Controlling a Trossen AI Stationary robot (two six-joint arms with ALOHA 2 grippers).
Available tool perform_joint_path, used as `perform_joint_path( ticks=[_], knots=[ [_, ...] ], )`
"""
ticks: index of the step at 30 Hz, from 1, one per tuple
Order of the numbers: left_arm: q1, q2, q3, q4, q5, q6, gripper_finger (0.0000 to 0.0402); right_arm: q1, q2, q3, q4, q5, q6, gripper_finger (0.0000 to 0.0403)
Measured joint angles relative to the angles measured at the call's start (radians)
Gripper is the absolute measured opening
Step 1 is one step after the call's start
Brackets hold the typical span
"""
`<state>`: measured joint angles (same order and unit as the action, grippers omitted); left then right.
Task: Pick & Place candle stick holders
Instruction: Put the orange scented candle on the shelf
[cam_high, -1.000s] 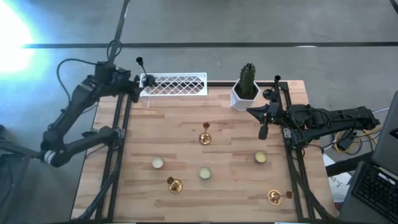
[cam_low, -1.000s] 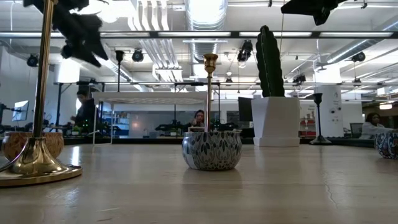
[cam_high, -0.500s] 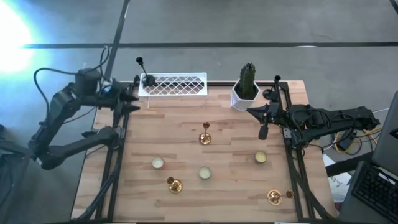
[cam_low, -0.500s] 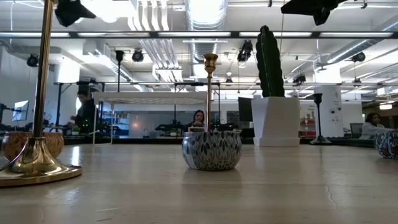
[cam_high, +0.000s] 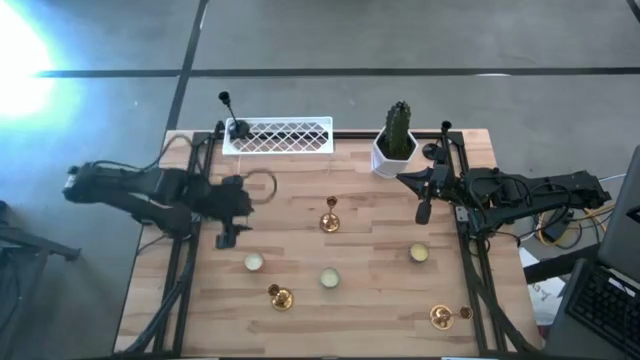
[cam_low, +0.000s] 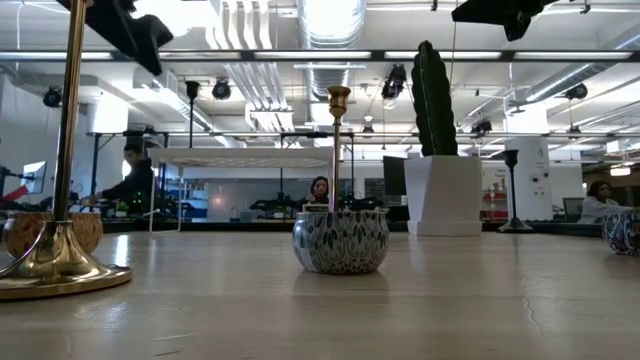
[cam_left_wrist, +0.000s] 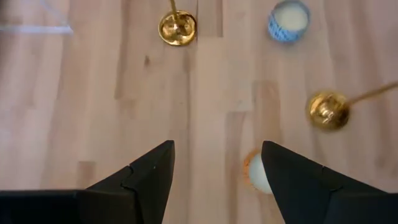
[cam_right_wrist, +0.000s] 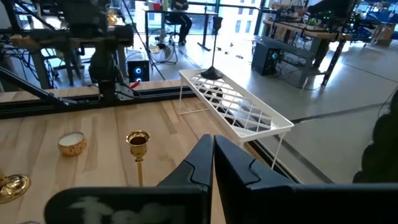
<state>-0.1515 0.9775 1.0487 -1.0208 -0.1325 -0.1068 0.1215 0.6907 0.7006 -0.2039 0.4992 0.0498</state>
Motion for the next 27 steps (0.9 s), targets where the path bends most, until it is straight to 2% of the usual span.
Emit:
perform_joint_path(
  ticks=[2,4,9,15,22,27],
  knots=[
    [-0.063,0.051,0.013,0.008,-0.078,-0.011,0.0245,0.000,0.000,0.000,0.000,0.000,0.000,0.0008],
    [-0.099,0.097,0.019,0.004,-0.106,-0.044,0.0245,0.000,0.000,0.000,0.000,0.000,0.003,0.0008],
    [-0.108,0.167,0.032,-0.001,-0.047,-0.158,0.0245,0.000,0.000,0.000,-0.002,0.000,0.002,0.0008],
    [-0.108,0.217,0.031,-0.022,0.008,-0.199,0.0245,0.000,0.000,0.000,-0.020,-0.001,0.003,0.0008],
    [-0.108,0.254,0.028,-0.039,0.012,-0.308,0.0248,0.000,0.000,-0.001,-0.031,-0.001,0.019,0.0008],
    [-0.108,0.279,0.027,-0.043,0.019,-0.324,0.0267,0.000,0.000,-0.002,-0.032,-0.001,0.022,0.0008]
  ],
)
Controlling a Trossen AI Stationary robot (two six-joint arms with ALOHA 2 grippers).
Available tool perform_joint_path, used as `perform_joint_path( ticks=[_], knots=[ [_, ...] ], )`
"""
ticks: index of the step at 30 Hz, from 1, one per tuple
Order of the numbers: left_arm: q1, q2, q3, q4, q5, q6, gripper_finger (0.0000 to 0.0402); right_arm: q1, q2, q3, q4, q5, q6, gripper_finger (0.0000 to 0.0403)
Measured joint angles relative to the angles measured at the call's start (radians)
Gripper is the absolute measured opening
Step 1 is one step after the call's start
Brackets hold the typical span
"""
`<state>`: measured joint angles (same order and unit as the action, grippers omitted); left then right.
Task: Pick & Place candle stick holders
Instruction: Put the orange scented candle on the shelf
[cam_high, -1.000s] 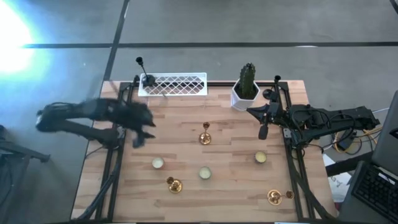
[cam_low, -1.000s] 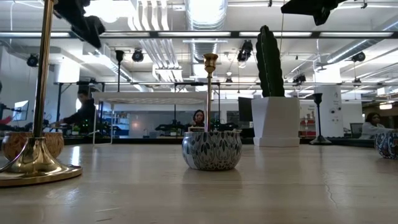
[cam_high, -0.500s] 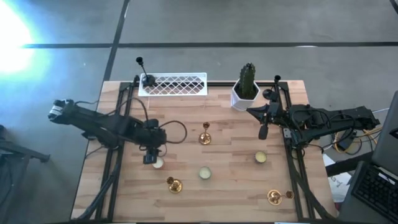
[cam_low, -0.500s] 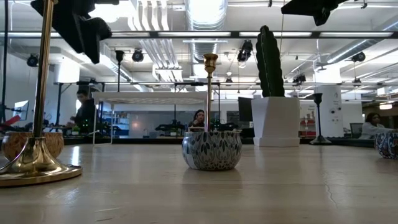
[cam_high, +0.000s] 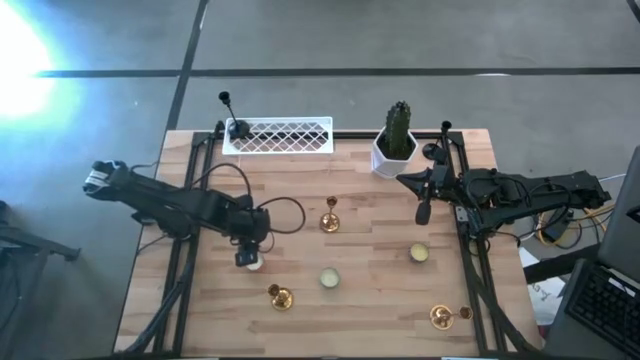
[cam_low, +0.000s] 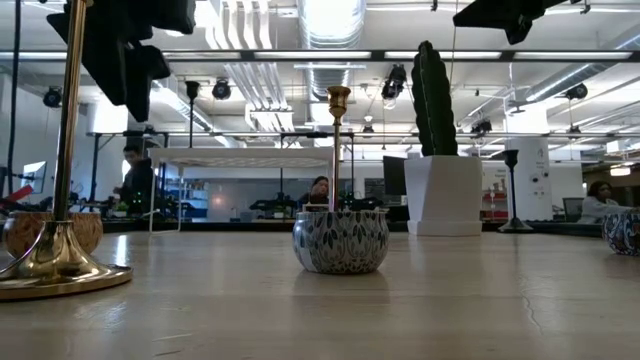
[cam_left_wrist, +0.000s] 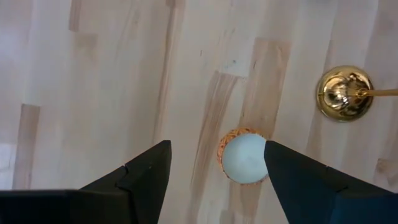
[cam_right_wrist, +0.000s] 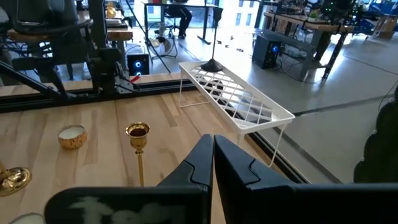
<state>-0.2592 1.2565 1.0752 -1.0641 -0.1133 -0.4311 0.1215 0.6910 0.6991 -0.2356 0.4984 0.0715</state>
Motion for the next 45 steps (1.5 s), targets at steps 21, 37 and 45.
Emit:
perform_joint_path(
  ticks=[21,37,45],
  knots=[
    [0.016,0.142,-0.049,-0.124,-0.085,-0.195,0.0335,0.000,0.000,0.000,0.002,-0.002,0.023,0.0008],
    [0.001,0.217,-0.050,-0.143,0.192,-0.262,0.0365,0.001,0.000,0.000,0.006,-0.002,0.026,0.0008],
    [-0.055,0.160,-0.048,0.012,0.158,-0.344,0.0365,0.001,0.000,0.000,0.007,-0.003,0.023,0.0008]
  ],
)
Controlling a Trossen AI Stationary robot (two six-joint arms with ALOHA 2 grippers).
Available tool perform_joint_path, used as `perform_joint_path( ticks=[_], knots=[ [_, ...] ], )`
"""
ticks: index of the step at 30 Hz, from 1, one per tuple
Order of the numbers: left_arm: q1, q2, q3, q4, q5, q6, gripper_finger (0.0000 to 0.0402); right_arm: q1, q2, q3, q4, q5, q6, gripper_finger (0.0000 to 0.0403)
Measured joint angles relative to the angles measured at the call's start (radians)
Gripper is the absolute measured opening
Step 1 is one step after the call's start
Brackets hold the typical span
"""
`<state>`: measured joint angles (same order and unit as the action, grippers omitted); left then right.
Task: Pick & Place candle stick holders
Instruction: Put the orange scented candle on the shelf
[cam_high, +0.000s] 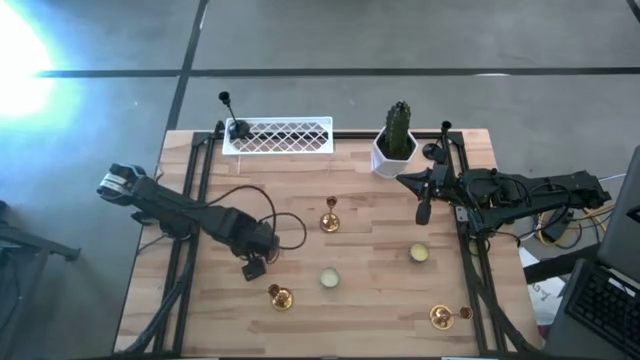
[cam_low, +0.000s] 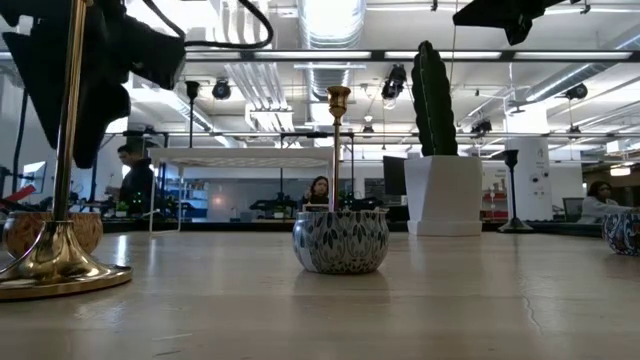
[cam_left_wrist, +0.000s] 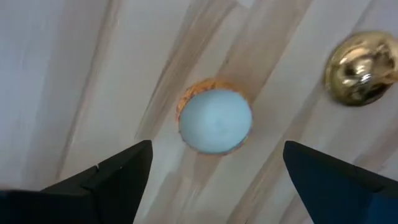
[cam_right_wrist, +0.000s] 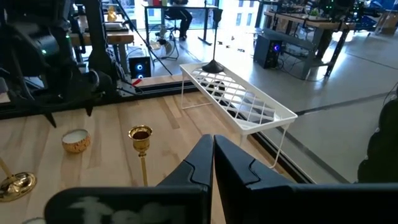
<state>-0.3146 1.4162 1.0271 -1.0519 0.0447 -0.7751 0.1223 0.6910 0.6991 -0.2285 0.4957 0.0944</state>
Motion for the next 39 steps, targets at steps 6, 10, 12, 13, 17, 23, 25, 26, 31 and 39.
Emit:
perform_joint_path(
  ticks=[6,10,12,13,17,23,25,26,31,39],
  knots=[
    [-0.029,0.002,-0.013,0.016,-0.019,-0.043,0.0366,0.000,0.000,0.000,0.000,-0.002,0.003,0.0008],
    [-0.046,0.003,-0.024,0.022,-0.028,-0.073,0.0367,0.000,0.000,0.000,0.001,-0.002,0.003,0.0008],
    [-0.053,0.003,-0.037,0.039,-0.037,-0.086,0.0367,0.000,0.000,0.000,0.001,-0.002,0.003,0.0008],
    [-0.056,0.003,-0.046,0.050,-0.037,-0.091,0.0367,0.000,0.000,0.000,0.001,-0.002,0.003,0.0008],
    [-0.058,0.003,-0.108,0.137,-0.037,-0.092,0.0367,0.000,0.000,0.000,0.001,-0.002,0.003,0.0008],
    [-0.058,0.003,-0.185,0.218,-0.038,-0.098,0.0367,0.000,0.000,0.000,0.002,-0.002,0.003,0.0008],
    [-0.058,0.003,-0.206,0.257,-0.036,-0.098,0.0367,0.000,0.000,0.000,0.002,-0.002,0.003,0.0008],
    [-0.058,0.003,-0.214,0.276,-0.036,-0.097,0.0367,0.000,0.000,0.000,0.002,-0.002,0.003,0.0008],
    [-0.058,0.003,-0.242,0.357,-0.035,-0.080,0.0367,0.000,0.000,0.000,0.002,-0.002,0.001,0.0008],
    [-0.058,0.003,-0.259,0.361,-0.035,-0.013,0.0367,0.000,0.000,0.000,0.000,0.002,-0.074,0.0008]
  ],
)
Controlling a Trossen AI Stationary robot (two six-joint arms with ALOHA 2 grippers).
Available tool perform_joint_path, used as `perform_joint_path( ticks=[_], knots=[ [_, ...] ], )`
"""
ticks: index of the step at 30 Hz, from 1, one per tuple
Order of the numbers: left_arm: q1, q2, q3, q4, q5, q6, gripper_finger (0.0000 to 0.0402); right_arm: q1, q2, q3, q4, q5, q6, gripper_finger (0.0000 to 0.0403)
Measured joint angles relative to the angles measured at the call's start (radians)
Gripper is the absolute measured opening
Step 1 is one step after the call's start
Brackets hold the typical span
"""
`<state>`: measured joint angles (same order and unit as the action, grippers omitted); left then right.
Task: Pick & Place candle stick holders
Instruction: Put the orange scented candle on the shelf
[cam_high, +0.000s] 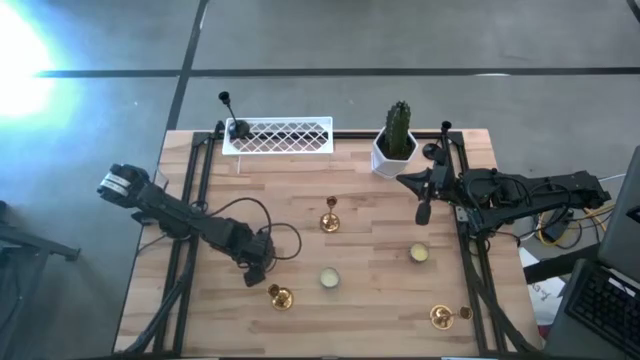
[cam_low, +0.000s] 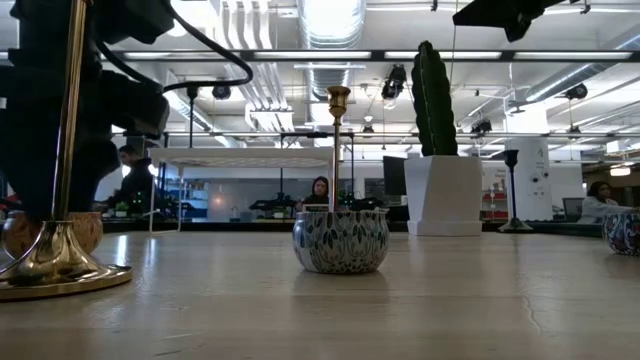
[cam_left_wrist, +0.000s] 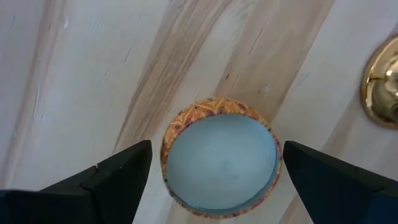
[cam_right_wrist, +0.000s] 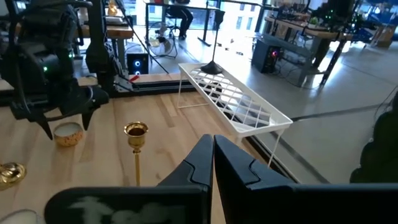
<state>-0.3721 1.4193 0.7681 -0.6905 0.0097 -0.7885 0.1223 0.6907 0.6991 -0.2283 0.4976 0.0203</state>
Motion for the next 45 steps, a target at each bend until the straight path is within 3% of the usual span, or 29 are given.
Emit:
perform_joint_path(
  ticks=[15,18,26,37,45],
  knots=[
    [0.002,0.000,-0.004,0.018,-0.002,0.146,0.0367,0.000,-0.028,0.000,-0.052,-0.004,0.012,0.0008],
    [0.003,0.000,-0.004,0.039,-0.002,0.168,0.0367,0.000,-0.101,0.000,-0.120,-0.014,0.043,0.0008],
    [0.005,0.000,-0.031,0.045,-0.012,0.181,0.0367,0.000,-0.379,-0.040,-0.132,-0.208,0.001,0.0008],
    [0.008,-0.003,-0.099,0.110,-0.013,0.201,0.0357,0.000,-0.598,-0.210,-0.166,-0.211,-0.012,0.0008],
    [0.011,0.000,-0.090,0.125,-0.023,0.215,0.0357,0.000,-0.690,-0.221,-0.237,-0.208,-0.124,0.0008]
  ],
)
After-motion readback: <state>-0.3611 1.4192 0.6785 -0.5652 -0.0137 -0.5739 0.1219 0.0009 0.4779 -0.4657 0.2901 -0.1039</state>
